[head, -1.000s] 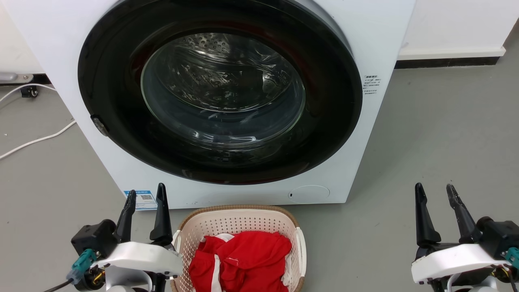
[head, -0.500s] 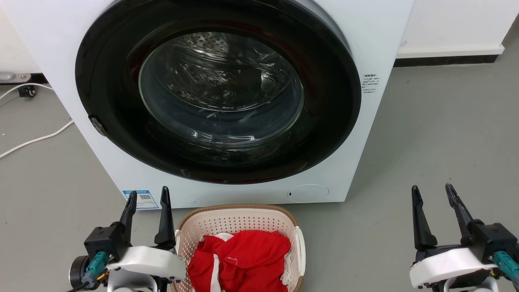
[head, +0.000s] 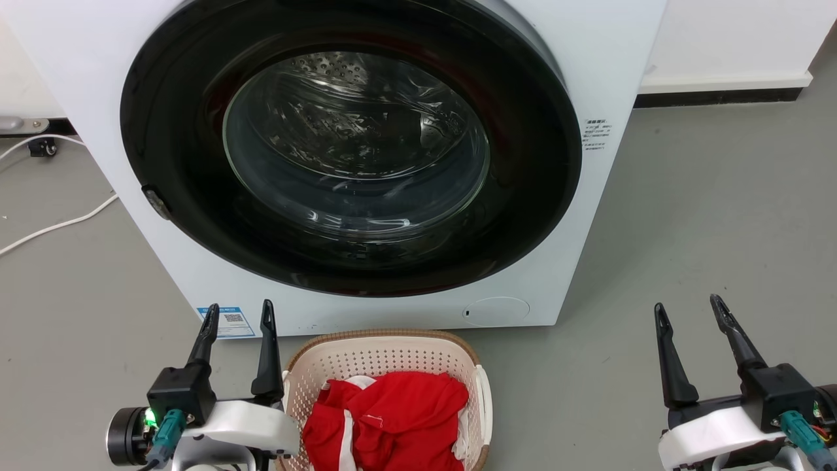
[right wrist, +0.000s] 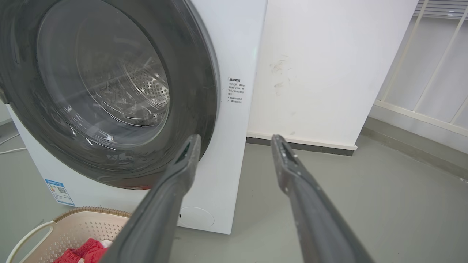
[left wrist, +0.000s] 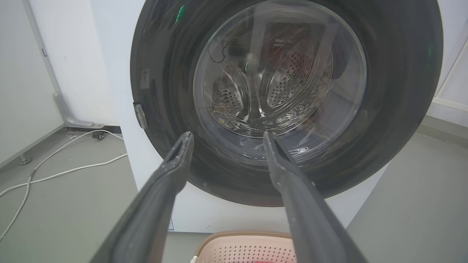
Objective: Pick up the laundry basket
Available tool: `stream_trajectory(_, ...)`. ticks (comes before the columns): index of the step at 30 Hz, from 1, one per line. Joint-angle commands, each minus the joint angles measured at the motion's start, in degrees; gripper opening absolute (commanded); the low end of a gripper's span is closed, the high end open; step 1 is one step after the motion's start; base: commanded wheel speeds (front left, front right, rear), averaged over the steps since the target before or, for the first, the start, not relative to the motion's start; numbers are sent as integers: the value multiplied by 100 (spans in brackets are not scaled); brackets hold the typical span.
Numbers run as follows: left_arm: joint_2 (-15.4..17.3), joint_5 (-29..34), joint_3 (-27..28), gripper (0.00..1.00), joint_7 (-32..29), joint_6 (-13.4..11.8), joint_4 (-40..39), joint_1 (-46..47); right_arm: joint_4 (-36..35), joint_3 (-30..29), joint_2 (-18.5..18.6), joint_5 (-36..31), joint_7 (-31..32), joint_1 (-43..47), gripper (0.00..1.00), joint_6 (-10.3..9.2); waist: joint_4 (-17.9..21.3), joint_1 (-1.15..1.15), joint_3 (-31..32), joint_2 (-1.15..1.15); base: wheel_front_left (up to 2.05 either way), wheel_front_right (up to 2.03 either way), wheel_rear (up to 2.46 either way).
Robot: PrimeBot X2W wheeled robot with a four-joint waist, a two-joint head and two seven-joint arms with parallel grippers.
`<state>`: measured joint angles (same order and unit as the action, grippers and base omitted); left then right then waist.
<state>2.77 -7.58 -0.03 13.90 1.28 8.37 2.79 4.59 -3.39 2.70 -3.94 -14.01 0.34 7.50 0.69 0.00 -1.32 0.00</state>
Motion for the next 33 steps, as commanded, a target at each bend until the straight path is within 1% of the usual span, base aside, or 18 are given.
stream_trajectory(1,17,140,-6,100,56,-24,-24,-57,-40,-4,30,-142,-41,74,100,-2,2,0,7,0,0,0,0)
stream_trajectory(11,17,482,-12,100,145,-46,44,-97,-25,-10,32,-448,-131,107,100,-3,-9,0,10,0,0,0,0)
stream_trajectory(19,17,435,2,100,138,-18,117,-101,59,-5,30,-177,-121,106,100,-3,-16,0,5,0,0,0,0)
stream_trajectory(33,17,444,3,100,133,-53,186,-88,206,-41,29,206,-121,63,100,-3,-23,0,-17,0,0,0,0)
